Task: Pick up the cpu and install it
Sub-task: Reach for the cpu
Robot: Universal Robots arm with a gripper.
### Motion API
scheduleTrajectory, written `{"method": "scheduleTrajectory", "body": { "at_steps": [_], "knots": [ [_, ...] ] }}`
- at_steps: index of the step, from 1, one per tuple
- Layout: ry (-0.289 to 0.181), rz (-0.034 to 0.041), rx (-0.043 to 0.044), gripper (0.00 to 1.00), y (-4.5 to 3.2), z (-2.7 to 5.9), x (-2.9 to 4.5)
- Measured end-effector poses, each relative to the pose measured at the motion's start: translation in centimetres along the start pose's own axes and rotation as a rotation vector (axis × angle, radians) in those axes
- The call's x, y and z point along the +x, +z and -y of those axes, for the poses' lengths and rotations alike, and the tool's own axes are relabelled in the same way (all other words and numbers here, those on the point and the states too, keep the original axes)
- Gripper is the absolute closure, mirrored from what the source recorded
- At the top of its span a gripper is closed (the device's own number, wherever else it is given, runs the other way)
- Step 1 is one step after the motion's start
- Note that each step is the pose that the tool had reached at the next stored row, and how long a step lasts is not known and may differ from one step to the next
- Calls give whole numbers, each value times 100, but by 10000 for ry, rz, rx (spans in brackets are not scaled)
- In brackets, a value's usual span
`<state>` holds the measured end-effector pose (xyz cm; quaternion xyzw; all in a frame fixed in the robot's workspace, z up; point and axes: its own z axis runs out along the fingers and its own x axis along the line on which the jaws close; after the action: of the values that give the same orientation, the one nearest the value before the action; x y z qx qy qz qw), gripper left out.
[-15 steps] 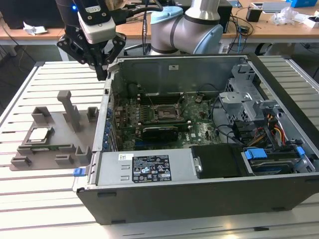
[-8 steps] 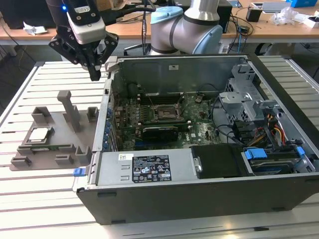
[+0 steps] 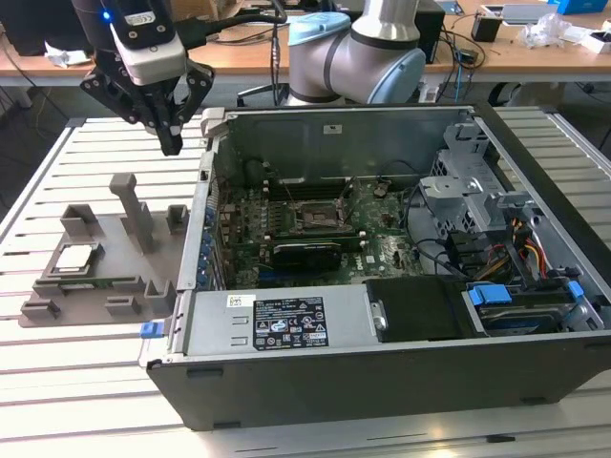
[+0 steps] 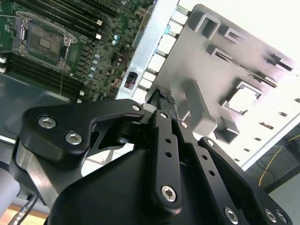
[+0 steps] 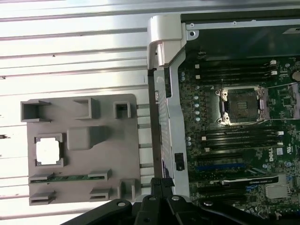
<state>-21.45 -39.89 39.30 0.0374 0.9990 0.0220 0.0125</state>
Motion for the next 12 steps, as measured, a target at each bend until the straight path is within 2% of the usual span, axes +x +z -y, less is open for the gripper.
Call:
{"method": "scheduleTrajectory", "body": {
  "at_steps": [6,9,12],
  "knots": [
    [-1,-1,1,89,-3,6,78],
    [0,0,0,89,-4,12,165],
    [1,0,0,89,-5,15,206]
  ]
}}
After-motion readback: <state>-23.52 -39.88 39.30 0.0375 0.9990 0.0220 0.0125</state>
